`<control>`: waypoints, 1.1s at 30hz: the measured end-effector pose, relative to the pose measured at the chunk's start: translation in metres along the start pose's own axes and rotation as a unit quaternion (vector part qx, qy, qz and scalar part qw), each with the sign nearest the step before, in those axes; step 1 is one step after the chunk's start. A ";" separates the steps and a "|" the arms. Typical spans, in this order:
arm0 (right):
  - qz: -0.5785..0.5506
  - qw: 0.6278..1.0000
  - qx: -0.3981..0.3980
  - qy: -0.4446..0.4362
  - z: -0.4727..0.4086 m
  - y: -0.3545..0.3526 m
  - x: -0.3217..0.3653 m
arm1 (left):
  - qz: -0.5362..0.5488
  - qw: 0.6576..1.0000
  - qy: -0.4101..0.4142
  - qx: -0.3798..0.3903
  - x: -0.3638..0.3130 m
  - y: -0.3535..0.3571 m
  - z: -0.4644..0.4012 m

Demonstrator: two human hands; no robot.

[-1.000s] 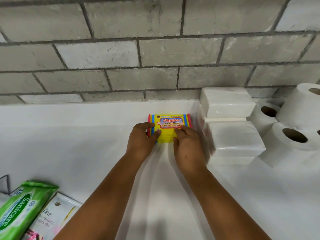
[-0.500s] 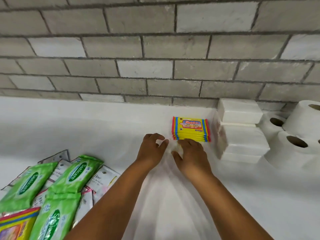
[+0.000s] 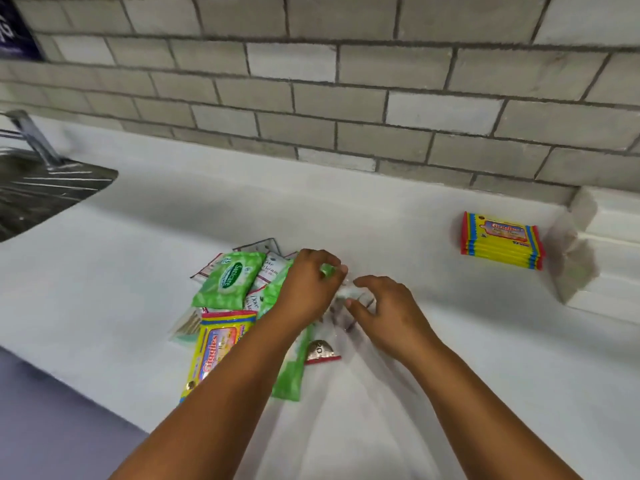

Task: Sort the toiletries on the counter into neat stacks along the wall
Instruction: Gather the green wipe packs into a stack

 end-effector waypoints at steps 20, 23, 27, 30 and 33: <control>0.090 0.995 0.040 0.020 0.025 0.162 0.078 | -0.016 0.990 -0.108 0.089 0.205 -0.078 0.086; 0.090 0.996 -0.006 -0.003 0.030 0.159 0.079 | -0.029 0.991 -0.087 0.095 0.197 -0.079 0.086; 0.088 0.995 -0.037 -0.017 0.032 0.159 0.074 | 0.048 0.984 -0.148 0.090 0.205 -0.083 0.088; 0.095 0.994 -0.058 -0.019 0.036 0.157 0.072 | 0.201 0.950 -0.221 0.087 0.215 -0.077 0.094; 0.095 0.994 -0.060 -0.008 0.039 0.158 0.072 | 0.314 0.911 -0.246 0.108 0.214 -0.067 0.099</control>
Point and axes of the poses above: each hand's wrist, its own z-axis away from the middle knuckle, its own y-axis out of the palm, x = y × z, the point moved 10 cm from there along -z, towards the middle knuckle, and after that the axes turned 15 degrees about -z, right-handed, at the moved point
